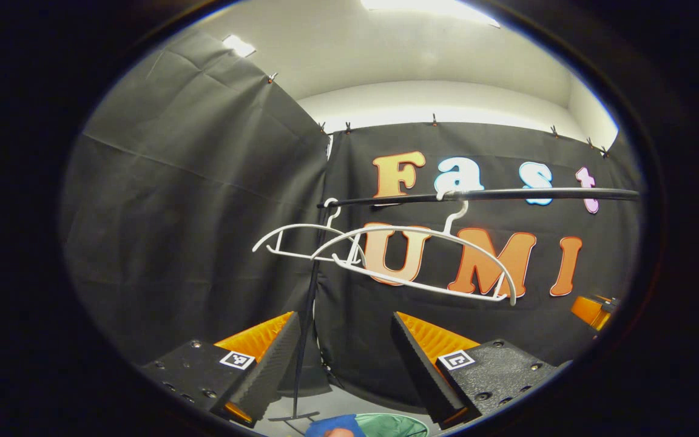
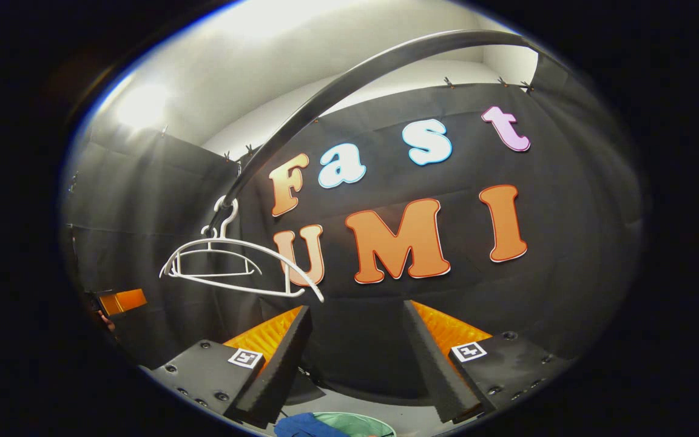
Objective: Grasp the clothes on the hanger with both hands and then place them into the laundry hamper below.
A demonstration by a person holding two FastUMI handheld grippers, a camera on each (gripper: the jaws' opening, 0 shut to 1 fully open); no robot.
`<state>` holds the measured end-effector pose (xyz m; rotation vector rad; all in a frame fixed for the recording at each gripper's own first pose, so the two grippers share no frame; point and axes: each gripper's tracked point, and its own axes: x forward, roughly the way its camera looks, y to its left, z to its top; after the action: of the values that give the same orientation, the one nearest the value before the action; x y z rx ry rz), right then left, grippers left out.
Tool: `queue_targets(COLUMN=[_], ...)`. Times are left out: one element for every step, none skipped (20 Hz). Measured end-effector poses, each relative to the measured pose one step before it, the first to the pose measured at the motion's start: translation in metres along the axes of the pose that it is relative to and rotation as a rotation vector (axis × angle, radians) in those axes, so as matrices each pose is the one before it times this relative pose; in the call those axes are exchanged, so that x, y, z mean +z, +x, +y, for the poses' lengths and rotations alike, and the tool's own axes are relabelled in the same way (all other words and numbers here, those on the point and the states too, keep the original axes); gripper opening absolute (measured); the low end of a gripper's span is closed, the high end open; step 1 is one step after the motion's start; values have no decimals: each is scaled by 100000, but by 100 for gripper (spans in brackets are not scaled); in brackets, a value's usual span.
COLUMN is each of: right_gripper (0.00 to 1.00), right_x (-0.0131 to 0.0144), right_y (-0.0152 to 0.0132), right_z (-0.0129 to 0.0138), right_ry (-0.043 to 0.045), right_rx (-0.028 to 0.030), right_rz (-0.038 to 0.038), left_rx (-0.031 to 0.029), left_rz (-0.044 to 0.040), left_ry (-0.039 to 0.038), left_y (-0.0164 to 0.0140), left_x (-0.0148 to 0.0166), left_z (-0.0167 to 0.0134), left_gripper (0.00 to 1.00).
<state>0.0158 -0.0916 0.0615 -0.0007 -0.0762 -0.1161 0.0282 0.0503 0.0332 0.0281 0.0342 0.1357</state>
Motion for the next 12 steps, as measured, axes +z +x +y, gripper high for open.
queue_targets(right_gripper=[98,93,98,98,98,98,98,98,98,97,100,97], right_x=[-43,7,-138,-129,-95,31,6,16,38,60,-15,-74], right_y=[2,54,86,196,97,128,87,88,21,29,65,93], right_z=[-93,-105,-108,-68,-67,-114,-140,-139,-87,-37,-41,-81], right_ry=[147,115,154,119,69,-59,-99,-69,8,-77,-134,-76], right_rx=[407,223,162,120,22,-77,-312,-200,-94,-63,-128,-230], right_rz=[-131,212,373,362,213,35,-45,-28,-43,-107,-83,44], left_rx=[588,485,691,262,126,-280,-448,-450,-181,-297,-207,-299], left_rz=[-71,-415,4,109,-456,76,223,7,3,-95,34,-81], left_ry=[1006,1028,1266,1437,1089,435,179,98,335,629,717,578], left_y=[-296,-193,-109,-18,146,67,-229,-155,-11,-66,78,-4], left_x=[21,42,-139,-105,18,-22,-138,24,-143,-45,-95,-132], left_z=[-22,-74,-97,-199,-139,-180,-129,-90,-73,-83,-179,-238], left_gripper=[92,92,92,92,92,92,98,92,92,95,92,95])
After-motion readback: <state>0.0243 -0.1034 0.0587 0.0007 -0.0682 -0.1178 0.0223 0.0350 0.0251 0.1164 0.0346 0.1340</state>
